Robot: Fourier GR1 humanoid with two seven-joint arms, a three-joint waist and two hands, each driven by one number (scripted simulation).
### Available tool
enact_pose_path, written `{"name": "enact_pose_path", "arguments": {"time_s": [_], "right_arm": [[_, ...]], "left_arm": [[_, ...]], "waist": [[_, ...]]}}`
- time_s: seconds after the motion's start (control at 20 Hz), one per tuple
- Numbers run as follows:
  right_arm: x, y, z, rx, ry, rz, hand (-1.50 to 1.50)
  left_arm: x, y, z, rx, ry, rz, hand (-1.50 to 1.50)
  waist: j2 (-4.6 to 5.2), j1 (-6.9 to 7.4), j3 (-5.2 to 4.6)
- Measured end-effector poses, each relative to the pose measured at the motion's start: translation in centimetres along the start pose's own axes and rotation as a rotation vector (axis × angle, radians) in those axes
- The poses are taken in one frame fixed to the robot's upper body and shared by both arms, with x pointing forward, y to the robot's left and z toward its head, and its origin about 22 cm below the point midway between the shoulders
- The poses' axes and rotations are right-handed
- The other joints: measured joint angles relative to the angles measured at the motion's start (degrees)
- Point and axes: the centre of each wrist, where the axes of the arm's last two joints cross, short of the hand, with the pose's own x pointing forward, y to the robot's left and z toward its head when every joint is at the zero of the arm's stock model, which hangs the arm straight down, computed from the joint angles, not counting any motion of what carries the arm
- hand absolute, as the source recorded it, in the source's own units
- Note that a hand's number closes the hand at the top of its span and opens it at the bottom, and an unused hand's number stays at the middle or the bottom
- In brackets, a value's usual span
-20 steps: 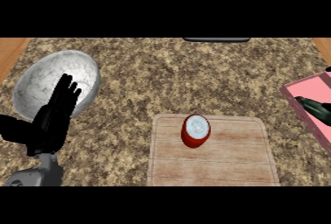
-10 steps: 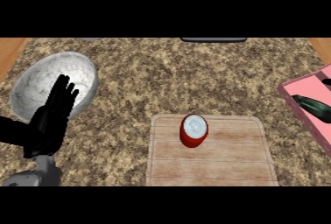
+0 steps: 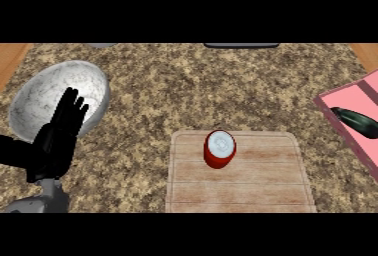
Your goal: Pick the eggplant from the cutting board and place it in the cardboard box
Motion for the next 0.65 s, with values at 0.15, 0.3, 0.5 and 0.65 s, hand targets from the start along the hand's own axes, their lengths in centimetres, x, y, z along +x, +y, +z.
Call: {"name": "enact_pose_path", "arguments": {"time_s": [0.15,0.3,0.5,0.65], "right_arm": [[-1.3,-2.0,0.8,-0.034,0.006,-0.07,-1.5],[-2.3,-3.9,1.5,-0.075,0.009,-0.108,-1.5],[-3.6,-6.6,2.8,-0.115,-0.003,-0.137,-1.5],[-4.6,-8.1,3.3,-0.131,-0.008,-0.148,-1.5]], "left_arm": [[0.0,0.0,-0.3,-0.005,0.0,0.003,0.0],[0.1,-0.1,-0.5,-0.001,-0.006,0.003,0.0],[0.2,0.0,-0.6,-0.005,-0.006,0.001,0.0],[0.1,-0.3,-0.8,-0.006,-0.006,-0.001,0.0]], "waist": [[0.07,0.13,-0.01],[0.13,0.27,0.0],[0.14,0.35,0.0],[0.18,0.45,-0.01]]}}
